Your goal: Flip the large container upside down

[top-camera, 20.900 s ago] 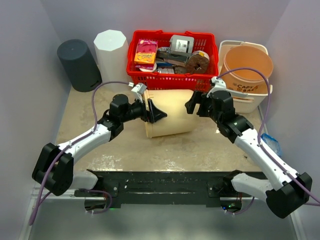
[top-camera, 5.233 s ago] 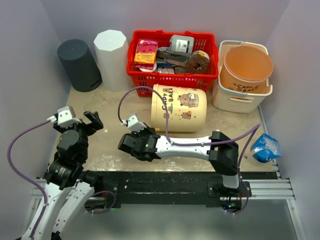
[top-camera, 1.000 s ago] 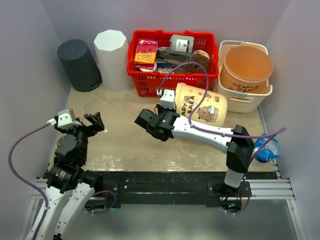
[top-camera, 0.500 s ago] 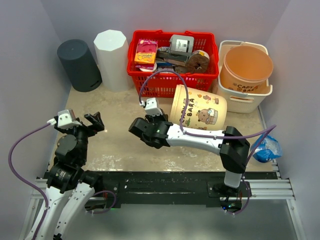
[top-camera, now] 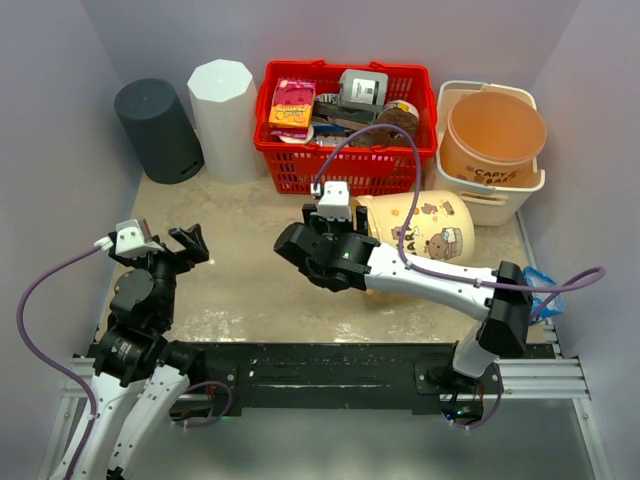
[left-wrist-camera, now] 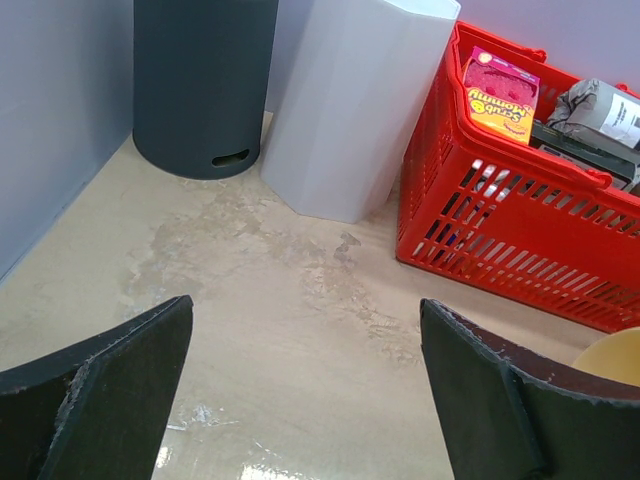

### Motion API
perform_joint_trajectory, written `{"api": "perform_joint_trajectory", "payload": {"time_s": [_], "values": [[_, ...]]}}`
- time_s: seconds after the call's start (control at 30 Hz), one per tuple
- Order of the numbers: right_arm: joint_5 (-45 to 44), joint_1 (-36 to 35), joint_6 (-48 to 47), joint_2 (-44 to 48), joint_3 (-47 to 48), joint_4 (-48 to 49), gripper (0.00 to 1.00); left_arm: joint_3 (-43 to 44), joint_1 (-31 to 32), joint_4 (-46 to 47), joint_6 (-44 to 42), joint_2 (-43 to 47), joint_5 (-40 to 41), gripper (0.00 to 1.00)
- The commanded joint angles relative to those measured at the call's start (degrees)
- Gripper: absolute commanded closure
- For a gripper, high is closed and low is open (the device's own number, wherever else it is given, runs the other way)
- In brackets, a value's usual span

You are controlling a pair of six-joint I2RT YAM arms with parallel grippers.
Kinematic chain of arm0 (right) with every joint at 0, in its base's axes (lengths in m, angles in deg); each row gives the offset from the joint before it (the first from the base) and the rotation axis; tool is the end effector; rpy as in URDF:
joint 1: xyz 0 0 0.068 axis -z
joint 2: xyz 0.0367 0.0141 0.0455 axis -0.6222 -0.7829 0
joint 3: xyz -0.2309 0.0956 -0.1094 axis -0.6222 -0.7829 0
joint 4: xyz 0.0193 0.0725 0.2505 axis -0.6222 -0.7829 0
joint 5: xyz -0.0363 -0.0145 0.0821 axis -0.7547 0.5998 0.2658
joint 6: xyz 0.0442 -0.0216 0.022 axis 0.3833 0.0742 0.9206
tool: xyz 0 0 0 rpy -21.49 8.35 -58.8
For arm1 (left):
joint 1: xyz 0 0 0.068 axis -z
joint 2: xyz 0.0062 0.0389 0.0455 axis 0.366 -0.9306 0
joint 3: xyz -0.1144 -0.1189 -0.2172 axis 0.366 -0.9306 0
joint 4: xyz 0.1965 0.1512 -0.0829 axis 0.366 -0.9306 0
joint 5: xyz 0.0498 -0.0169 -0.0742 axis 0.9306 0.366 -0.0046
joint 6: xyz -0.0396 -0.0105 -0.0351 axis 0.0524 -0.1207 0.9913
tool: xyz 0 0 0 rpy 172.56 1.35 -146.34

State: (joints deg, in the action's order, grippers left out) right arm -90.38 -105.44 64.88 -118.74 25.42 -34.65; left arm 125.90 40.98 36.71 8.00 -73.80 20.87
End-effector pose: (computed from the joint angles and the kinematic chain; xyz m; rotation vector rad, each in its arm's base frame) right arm 0.1652 0.3011 0.3245 0.0697 1.8124 -0.2627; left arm 0.0873 -0.0129 0.3313 -0.3930 1.5458 -0.1452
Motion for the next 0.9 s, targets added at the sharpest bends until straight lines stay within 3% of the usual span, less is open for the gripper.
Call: {"api": "perform_joint_trajectory", "payload": {"time_s": [0.0,0.1,0.2,0.23,0.33,0.47,0.5,0.57,0.77,0.87], "values": [[-4.66,0.07,8.22,2.67,3.35,-8.17,0.23,-0.41,-0.52,2.49,-1.13,-0.37,-0.48,0.0],[-5.98,0.07,17.98,3.11,4.5,-19.86,0.2,-0.41,-0.52,2.49,-1.22,-0.37,-0.56,0.0],[-2.38,0.16,10.09,4.96,1.17,-18.55,0.17,-0.49,-0.52,2.85,-1.48,-0.46,-1.18,0.01],[-1.77,-0.1,17.05,6.01,0.46,-21.87,0.17,-0.41,-0.52,2.76,-1.49,-0.63,-1.27,0.01],[1.39,-0.28,20.52,9.69,-4.46,-27.25,0.18,-0.41,-0.52,2.58,-1.49,-0.64,-1.62,0.0],[4.21,-0.54,22.92,14.96,-8.85,-30.34,0.33,-0.49,-0.61,2.76,-1.49,-0.81,-2.14,0.0],[4.91,-0.63,22.66,16.2,-9.73,-29.73,0.41,-0.49,-0.61,2.76,-1.49,-0.9,-2.15,0.0],[5.18,-0.63,21.95,18.22,-11.66,-28.59,0.49,-0.41,-0.61,2.76,-1.49,-1.07,-2.23,0.0],[5.62,-0.72,19.58,17.01,-12.29,-28.76,0.77,-0.41,-0.61,2.41,-1.31,-0.99,-2.15,0.01],[5.45,-0.63,18.17,15.16,-12.46,-27.88,0.85,-0.41,-0.61,2.49,-1.4,-0.99,-1.97,0.01]]}}
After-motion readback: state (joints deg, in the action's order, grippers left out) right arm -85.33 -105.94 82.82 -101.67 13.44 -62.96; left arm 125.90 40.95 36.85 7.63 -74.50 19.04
